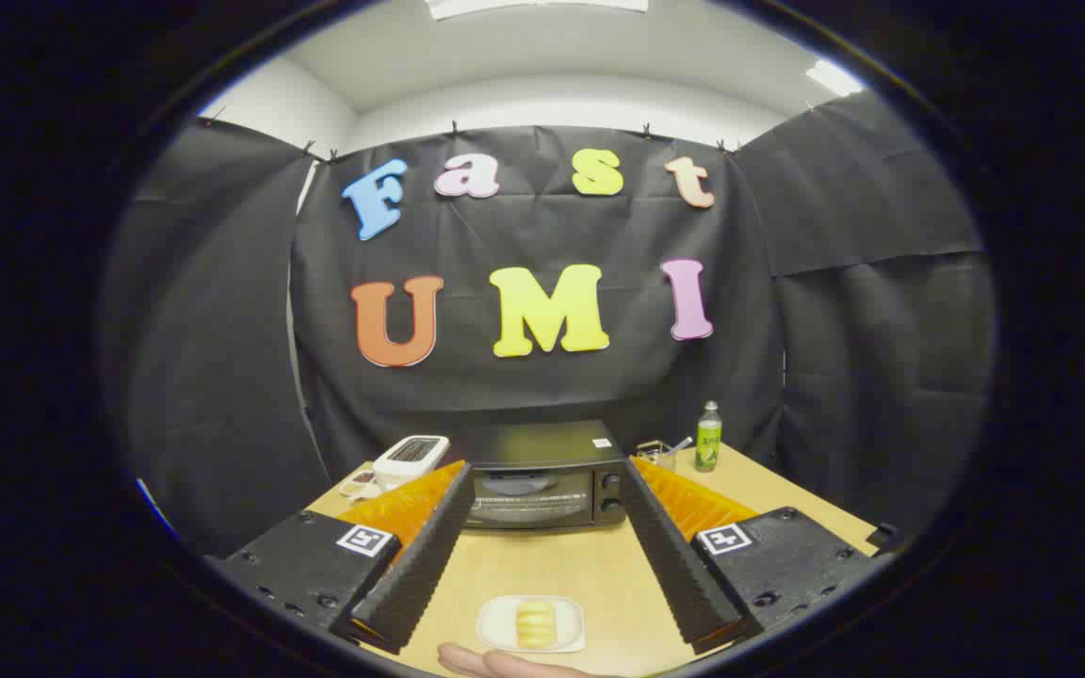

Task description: Open the toaster oven, put the food inside, and close the toaster oven door.

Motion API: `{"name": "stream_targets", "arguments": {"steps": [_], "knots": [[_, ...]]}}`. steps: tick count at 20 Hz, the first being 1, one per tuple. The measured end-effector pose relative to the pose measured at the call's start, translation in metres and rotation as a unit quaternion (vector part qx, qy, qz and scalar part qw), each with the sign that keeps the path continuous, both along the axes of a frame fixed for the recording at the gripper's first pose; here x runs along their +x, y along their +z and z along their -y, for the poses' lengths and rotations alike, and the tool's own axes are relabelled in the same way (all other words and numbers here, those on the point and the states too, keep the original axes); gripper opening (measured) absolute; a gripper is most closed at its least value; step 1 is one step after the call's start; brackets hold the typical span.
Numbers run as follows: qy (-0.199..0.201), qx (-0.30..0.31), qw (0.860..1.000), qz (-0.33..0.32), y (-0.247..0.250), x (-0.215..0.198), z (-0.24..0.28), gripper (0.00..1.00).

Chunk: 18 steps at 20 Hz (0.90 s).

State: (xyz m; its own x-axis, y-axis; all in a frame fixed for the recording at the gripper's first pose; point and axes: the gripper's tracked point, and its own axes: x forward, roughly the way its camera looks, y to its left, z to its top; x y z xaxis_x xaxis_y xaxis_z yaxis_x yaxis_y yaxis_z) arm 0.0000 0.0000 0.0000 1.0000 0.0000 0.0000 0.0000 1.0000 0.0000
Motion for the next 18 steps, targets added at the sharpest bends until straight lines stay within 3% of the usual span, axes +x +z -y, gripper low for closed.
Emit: {"name": "stream_targets", "arguments": {"steps": [10, 18], "knots": [[0.002, 0.001, 1.0, 0.002, -0.002, -0.004, 0.002, 1.0], [0.004, 0.003, 1.0, -0.006, -0.006, 0.024, -0.001, 1.0]]}}
